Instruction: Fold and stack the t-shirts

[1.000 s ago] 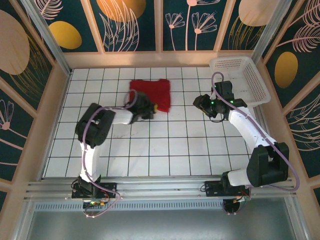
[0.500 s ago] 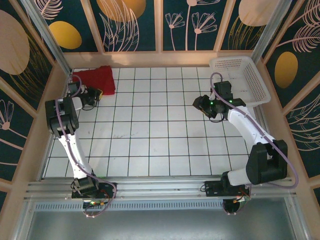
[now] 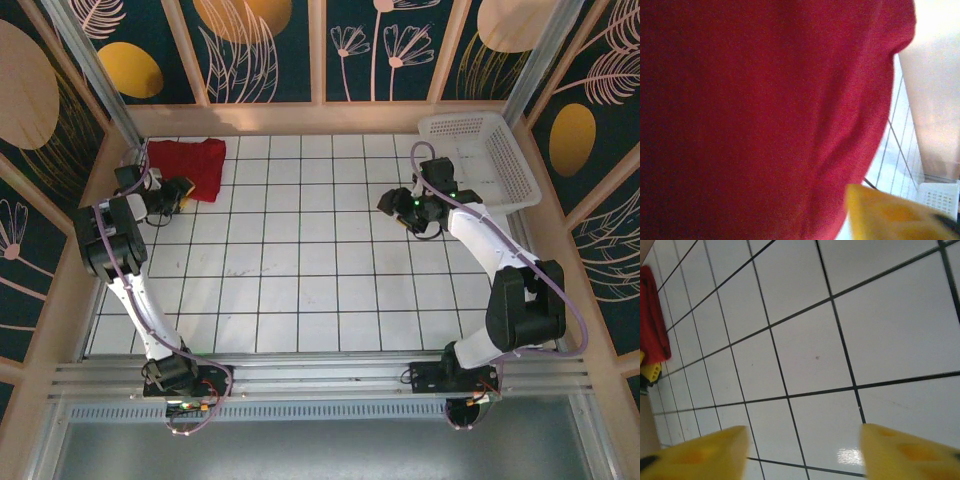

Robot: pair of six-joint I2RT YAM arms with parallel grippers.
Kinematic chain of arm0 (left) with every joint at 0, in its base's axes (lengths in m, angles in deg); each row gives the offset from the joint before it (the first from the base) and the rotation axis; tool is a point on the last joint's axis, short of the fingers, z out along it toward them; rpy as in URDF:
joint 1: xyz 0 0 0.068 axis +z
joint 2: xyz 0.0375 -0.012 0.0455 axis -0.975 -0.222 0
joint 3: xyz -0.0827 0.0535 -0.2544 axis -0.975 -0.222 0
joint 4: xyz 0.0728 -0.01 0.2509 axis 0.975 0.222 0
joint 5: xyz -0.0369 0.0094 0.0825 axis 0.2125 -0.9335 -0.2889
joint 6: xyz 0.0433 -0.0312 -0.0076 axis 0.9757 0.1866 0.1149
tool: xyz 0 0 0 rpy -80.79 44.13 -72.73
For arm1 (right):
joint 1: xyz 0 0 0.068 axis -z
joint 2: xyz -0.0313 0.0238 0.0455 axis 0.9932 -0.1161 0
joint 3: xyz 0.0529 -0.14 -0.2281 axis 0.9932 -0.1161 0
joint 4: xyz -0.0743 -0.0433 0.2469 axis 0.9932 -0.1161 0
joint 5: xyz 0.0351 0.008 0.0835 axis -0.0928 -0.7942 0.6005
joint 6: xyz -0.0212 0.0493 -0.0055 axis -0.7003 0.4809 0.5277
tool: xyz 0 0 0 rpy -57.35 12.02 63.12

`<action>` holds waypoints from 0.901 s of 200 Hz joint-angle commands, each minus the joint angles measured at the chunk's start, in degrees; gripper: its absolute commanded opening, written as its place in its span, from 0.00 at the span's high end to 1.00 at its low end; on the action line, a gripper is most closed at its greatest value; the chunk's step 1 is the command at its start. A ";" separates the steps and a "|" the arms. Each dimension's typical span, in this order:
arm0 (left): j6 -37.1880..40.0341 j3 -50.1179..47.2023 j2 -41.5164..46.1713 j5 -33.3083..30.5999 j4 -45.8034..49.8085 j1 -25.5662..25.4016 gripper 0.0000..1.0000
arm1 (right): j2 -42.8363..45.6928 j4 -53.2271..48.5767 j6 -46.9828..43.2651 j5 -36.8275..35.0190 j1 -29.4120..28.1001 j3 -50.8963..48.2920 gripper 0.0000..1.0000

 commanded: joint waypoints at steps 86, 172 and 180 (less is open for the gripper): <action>-12.19 -31.52 54.82 -53.86 -1.56 -17.45 0.01 | 21.05 13.14 -4.78 -36.86 1.97 -7.56 0.01; 24.68 -60.06 59.50 -60.19 -33.69 -20.12 0.01 | 22.79 56.95 -31.04 -47.57 3.73 -45.09 0.01; 24.60 -60.08 56.78 -60.66 -35.23 -20.12 0.01 | 20.39 60.86 -31.13 -46.71 4.25 -46.26 0.01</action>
